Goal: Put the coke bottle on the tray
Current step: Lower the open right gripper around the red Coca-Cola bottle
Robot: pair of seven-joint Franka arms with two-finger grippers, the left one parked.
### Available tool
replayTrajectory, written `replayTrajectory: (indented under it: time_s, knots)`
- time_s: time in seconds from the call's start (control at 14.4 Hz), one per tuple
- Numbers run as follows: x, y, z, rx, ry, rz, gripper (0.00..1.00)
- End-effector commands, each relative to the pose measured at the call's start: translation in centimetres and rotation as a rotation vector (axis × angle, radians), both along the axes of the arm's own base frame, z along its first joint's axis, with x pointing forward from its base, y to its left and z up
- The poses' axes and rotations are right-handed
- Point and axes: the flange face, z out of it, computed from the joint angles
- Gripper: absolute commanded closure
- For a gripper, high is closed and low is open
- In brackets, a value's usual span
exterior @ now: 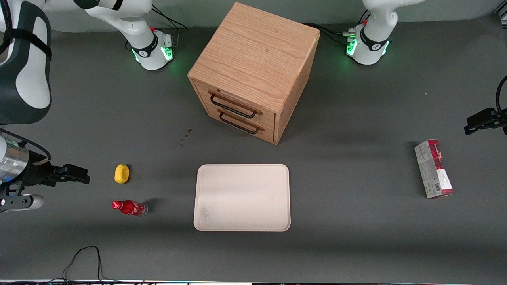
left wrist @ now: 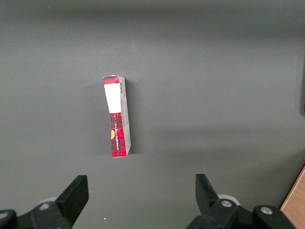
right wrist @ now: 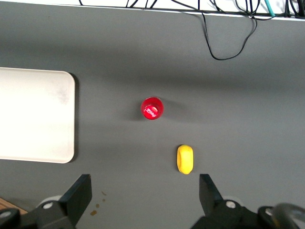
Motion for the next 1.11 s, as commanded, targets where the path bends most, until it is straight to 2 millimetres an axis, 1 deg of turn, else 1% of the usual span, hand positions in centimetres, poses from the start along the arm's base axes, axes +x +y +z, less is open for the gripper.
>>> replayTrajectory:
  time_s: [0.0,0.14,0.35,0.63,0.7,0.84,1.04]
  knots:
    - [0.6,0.0,-1.2,0.005,0.033,0.007,0.00]
    - [1.5,0.3,-3.3,0.007,0.036,0.010,0.00]
    - [2.6,0.4,-7.7,0.010,0.017,0.010,0.00]
    - [4.1,0.5,-12.0,0.012,-0.016,0.008,0.00]
    - [4.3,0.5,-12.5,0.012,-0.019,0.008,0.00]
    - [4.7,0.7,-14.6,0.015,-0.013,0.010,0.00]
    - [4.7,0.9,-18.8,0.016,-0.026,0.010,0.00]
